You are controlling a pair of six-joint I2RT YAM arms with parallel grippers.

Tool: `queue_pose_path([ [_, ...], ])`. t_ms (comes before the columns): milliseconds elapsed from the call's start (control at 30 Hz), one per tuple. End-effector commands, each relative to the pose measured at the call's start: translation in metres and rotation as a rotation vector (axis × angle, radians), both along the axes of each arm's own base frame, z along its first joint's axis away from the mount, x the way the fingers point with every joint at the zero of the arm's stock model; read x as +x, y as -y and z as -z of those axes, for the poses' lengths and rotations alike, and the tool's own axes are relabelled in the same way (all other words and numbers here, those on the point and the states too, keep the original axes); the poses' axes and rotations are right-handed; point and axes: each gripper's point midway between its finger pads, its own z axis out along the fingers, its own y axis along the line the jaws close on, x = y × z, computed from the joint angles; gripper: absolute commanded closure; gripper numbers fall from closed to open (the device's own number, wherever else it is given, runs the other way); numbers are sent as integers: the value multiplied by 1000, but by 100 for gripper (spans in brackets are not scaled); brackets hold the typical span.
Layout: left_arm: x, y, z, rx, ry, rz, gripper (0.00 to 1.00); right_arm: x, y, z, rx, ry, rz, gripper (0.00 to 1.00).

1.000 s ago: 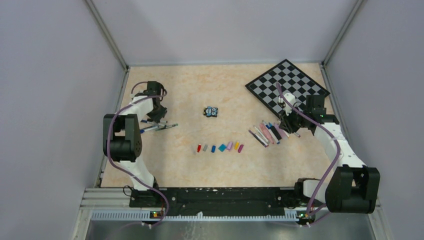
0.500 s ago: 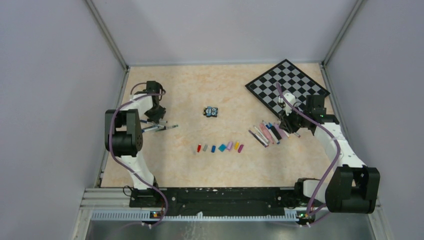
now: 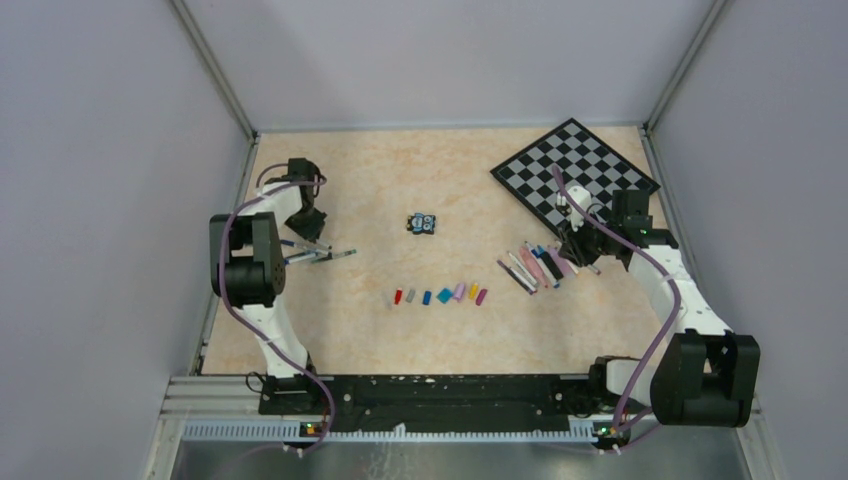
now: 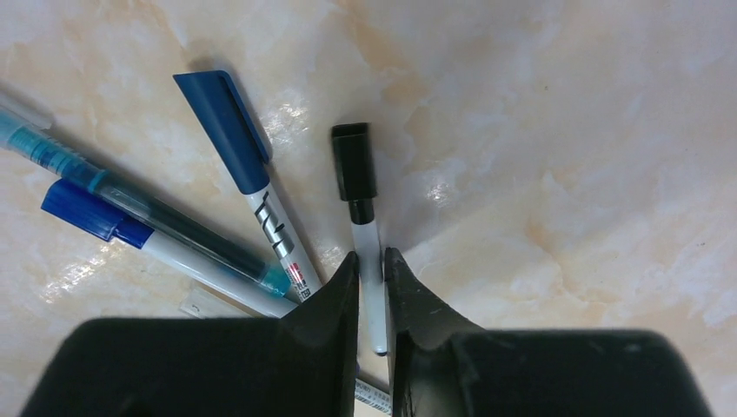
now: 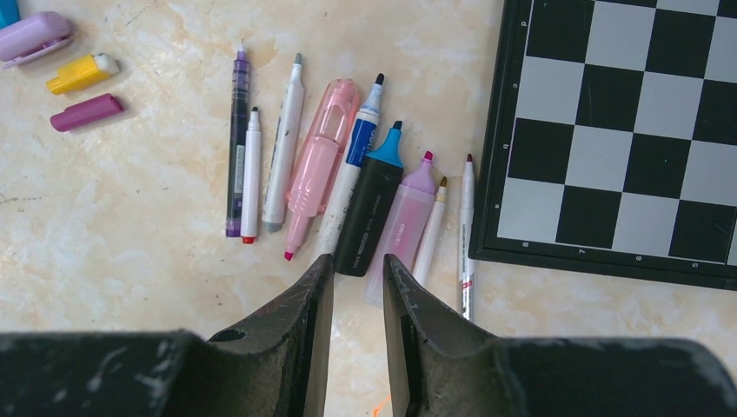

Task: Open the pen caps
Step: Pick up the pen from the center of the board.

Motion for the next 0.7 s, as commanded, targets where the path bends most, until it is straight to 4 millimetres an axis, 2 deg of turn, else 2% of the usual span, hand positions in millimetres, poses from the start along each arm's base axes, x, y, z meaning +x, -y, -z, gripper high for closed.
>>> queue_pose_path([
  [0, 2, -1, 8, -12, -31, -3, 84, 9, 3, -16, -10, 73, -3, 73],
  [133, 4, 3, 12, -27, -40, 15, 87, 9, 3, -16, -11, 74, -4, 73],
  [300, 17, 9, 3, -54, 19, 71, 95, 9, 3, -17, -10, 75, -5, 73],
  [500, 30, 17, -29, -70, 154, 177, 99, 9, 2, -17, -7, 77, -9, 73],
  [667, 28, 31, -67, -91, 296, 295, 100, 7, -1, -19, 4, 81, -22, 73],
])
